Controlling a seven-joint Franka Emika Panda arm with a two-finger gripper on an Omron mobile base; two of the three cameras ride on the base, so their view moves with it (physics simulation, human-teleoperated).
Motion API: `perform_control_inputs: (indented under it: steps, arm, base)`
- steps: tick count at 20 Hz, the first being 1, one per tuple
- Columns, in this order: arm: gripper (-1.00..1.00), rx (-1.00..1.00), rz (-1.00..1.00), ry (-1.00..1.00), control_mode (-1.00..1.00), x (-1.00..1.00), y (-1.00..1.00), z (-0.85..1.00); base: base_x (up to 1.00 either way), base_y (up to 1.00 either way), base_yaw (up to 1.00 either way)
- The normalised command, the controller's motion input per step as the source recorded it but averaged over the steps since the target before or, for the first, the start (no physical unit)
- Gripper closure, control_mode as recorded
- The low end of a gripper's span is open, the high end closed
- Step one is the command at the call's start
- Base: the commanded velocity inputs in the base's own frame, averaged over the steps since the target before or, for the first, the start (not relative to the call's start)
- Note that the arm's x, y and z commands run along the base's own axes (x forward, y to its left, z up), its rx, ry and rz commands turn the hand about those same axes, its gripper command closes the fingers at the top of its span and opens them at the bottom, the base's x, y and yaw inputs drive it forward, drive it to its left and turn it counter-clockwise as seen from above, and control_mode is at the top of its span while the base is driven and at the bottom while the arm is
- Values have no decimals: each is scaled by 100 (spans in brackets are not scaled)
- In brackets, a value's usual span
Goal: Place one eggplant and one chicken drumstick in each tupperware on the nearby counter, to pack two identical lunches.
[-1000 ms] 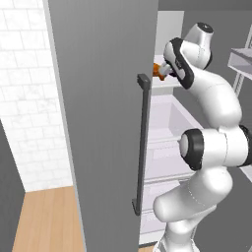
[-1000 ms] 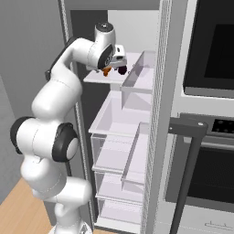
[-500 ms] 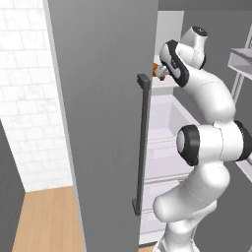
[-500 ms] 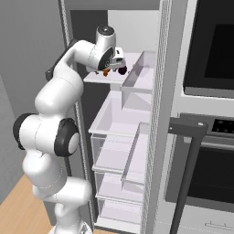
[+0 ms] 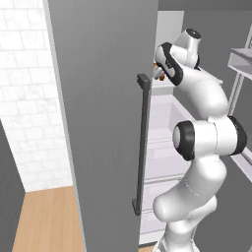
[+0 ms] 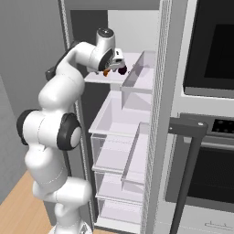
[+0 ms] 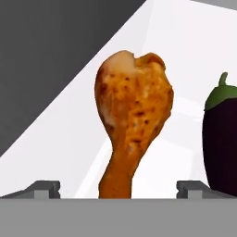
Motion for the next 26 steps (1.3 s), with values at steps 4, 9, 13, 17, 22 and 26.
perform_control_inputs:
  steps: [4, 9, 13, 17, 22, 26]
  arm:
    - [-100, 0, 0, 4, -100, 32, 0, 0]
    - [-100, 0, 0, 3, -100, 9, 0, 0]
    - [-100, 0, 0, 1, -100, 9, 0, -13]
    - [-100, 0, 0, 6, -100, 0, 0, -47]
    - [-100, 0, 0, 2, -100, 0, 0, -49]
    - [-100, 0, 0, 0, -100, 2, 14, -24]
  base:
    - [0, 0, 0]
    - [0, 0, 0]
    - [0, 0, 0]
    - [0, 0, 0]
    - [0, 0, 0]
    - [0, 0, 0]
